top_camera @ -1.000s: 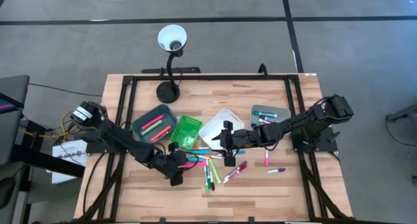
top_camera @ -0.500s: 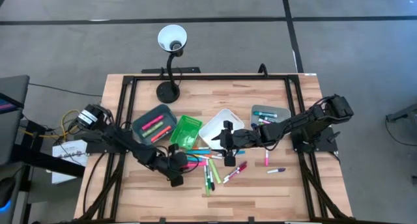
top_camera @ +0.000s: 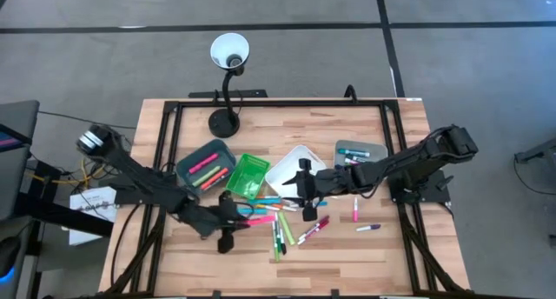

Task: Pick & Place Markers
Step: Put the pink highlighter pen into the blue bin

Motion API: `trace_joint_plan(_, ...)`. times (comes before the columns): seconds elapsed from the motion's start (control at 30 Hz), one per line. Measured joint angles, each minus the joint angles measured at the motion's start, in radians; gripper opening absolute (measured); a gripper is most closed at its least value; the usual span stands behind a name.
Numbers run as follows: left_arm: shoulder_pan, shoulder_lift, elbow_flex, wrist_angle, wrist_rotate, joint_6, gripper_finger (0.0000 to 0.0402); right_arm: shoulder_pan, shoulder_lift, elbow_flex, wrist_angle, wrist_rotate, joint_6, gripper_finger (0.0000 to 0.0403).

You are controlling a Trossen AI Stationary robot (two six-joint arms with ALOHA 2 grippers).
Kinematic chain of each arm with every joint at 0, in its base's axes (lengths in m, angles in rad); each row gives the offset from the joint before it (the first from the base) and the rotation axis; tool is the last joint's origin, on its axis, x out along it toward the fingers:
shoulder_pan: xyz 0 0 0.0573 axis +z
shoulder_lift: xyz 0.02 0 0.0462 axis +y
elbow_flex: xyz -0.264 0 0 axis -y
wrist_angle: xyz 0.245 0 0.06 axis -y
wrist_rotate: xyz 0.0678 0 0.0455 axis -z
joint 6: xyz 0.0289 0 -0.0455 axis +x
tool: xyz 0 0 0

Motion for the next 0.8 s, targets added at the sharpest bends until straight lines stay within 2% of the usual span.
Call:
trace_joint_plan(0.17,-0.042,-0.180,0.000,-0.175,-0.209,-0.033,0.0068,0.000,-0.073,0.000,-0.002,0.000,0.000,0.0180)
trace_joint_plan(0.37,-0.023,-0.337,0.000,-0.619,-0.351,-0.260,0.0070,-0.002,-0.113,0.000,-0.014,-0.001,0.000,0.0179)
trace_joint_plan(0.47,0.013,-0.372,-0.003,-0.836,-0.329,-0.437,0.0071,-0.002,-0.111,0.000,-0.014,-0.004,-0.004,0.0179)
trace_joint_plan(0.53,0.039,-0.380,-0.025,-0.912,-0.309,-0.510,0.0072,-0.002,-0.110,0.000,-0.014,-0.004,-0.029,0.0179)
trace_joint_plan(0.63,0.091,-0.383,-0.082,-0.929,-0.268,-0.559,0.0073,-0.002,-0.110,0.000,-0.014,-0.004,-0.051,0.0179)
trace_joint_plan(0.8,0.194,-0.382,-0.186,-0.932,-0.137,-0.581,0.0074,-0.002,-0.110,0.000,-0.013,-0.004,-0.052,0.0179)
